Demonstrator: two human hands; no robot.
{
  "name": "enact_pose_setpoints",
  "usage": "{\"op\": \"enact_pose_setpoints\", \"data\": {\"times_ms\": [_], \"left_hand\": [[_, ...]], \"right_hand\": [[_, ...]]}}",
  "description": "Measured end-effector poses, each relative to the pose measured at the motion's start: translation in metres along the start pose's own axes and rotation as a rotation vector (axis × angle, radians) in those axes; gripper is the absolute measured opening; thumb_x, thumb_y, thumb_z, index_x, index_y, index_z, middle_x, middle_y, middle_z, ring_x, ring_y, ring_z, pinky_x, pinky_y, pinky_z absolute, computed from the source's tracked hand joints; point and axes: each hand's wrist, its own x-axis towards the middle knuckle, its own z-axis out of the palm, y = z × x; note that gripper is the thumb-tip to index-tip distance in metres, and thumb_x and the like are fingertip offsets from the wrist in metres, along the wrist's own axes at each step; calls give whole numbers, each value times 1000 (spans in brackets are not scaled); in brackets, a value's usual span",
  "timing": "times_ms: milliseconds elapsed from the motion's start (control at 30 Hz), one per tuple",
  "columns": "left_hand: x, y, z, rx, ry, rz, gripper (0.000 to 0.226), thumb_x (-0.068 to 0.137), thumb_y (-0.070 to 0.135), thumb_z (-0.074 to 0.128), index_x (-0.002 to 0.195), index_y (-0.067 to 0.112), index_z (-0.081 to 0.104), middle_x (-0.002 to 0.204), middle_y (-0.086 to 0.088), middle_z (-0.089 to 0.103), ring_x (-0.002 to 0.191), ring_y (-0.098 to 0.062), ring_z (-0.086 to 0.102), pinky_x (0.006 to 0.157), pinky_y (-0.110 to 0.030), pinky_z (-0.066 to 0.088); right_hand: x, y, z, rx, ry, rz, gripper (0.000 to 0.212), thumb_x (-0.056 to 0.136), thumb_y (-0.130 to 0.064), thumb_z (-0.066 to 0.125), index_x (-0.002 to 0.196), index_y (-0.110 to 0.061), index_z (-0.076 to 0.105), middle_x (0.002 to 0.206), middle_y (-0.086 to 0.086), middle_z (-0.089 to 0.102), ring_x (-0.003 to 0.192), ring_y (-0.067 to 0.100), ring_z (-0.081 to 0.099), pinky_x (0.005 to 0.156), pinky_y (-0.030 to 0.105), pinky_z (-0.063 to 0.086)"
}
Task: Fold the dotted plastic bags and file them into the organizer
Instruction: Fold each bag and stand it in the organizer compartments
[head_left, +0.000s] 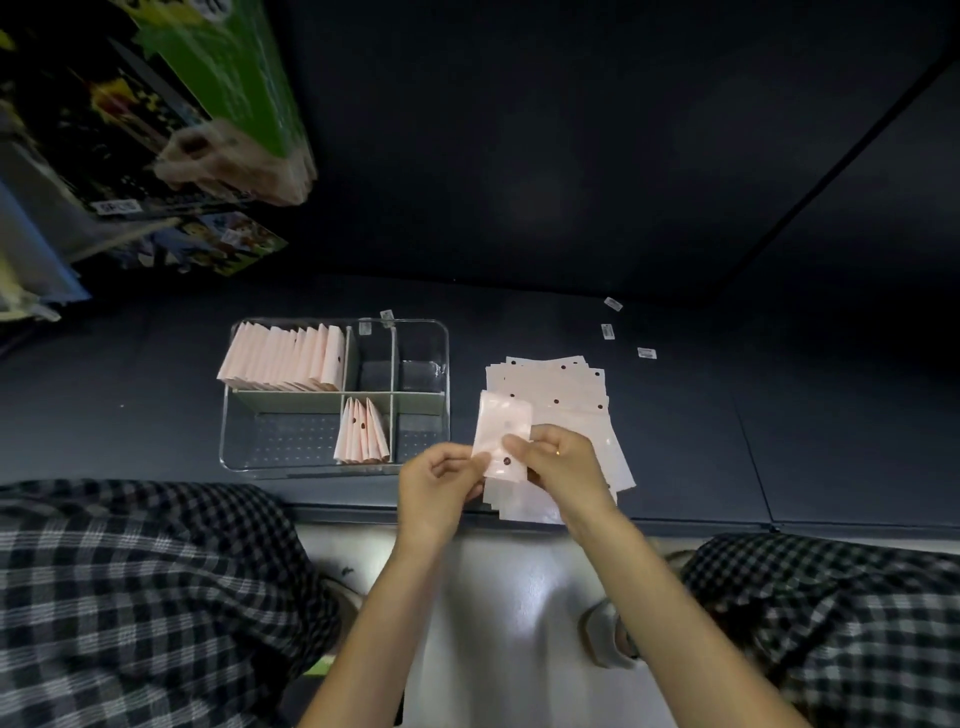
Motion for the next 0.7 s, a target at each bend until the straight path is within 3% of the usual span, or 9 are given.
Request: {"op": "enact_pose_setpoints", "data": {"times_ms": [67, 100, 200, 267, 367, 467, 567, 700], "left_hand": [[2, -4, -4, 160, 110, 133, 14, 81, 5, 71, 71, 12, 64, 59, 5, 63, 55, -6, 57, 58, -20, 50], [4, -5, -7, 276, 157, 208, 16, 81, 7, 70, 70, 15, 62, 61, 5, 64, 57, -9, 57, 60, -24, 49], [5, -9, -20, 600, 218, 405, 17, 79, 12, 71, 69, 16, 58, 68, 7, 59, 63, -12, 55, 57, -28, 44], [7, -12, -28, 721, 152, 494, 12, 78, 13, 71, 75, 17, 60, 74, 9, 57, 72, -13, 52, 58, -28, 43], [15, -14, -44, 732, -4, 528, 10, 80, 20, 71, 87, 24, 66, 85, 14, 59, 86, -8, 52, 71, -23, 44], [36, -15, -64, 749, 109, 502, 11, 86, 27, 65, 96, 26, 69, 95, 8, 59, 93, -14, 50, 82, -26, 42], [65, -15, -80, 1105, 268, 426, 22, 93, 31, 54, 109, 26, 67, 108, -3, 53, 98, -23, 43, 84, -35, 38], [90, -13, -93, 1397, 111, 520, 24, 93, 33, 48, 113, 26, 61, 110, -6, 48, 100, -27, 42, 79, -36, 33]], "right_hand": [[-1, 2, 15, -171, 166, -79, 28, 80, -24, 74, 99, -12, 58, 83, 1, 65, 75, 12, 59, 72, 25, 48], [-3, 3, 24, -219, 175, -120, 26, 80, -29, 73, 96, -17, 57, 84, -2, 64, 75, 9, 59, 72, 24, 48], [-9, 6, 52, -266, -7, -173, 14, 85, -37, 65, 78, -25, 60, 74, -6, 67, 68, 1, 61, 68, 19, 49], [-5, 9, 64, -353, -22, -204, 26, 88, -34, 61, 64, -25, 56, 62, -10, 62, 57, -1, 55, 57, 14, 42], [8, 10, 70, -438, 43, -206, 42, 92, -19, 55, 54, -25, 41, 51, -12, 44, 51, 4, 40, 50, 18, 31], [24, 9, 71, -456, -7, -173, 23, 94, -17, 51, 71, -18, 51, 59, -10, 48, 62, 15, 46, 59, 28, 35], [38, 6, 75, -459, -51, -139, 12, 94, -20, 51, 88, -10, 48, 67, -3, 54, 69, 20, 50, 65, 31, 36], [51, 4, 85, -395, -131, -110, 13, 94, -18, 54, 87, -7, 54, 75, 9, 62, 71, 21, 58, 66, 26, 42]]}}
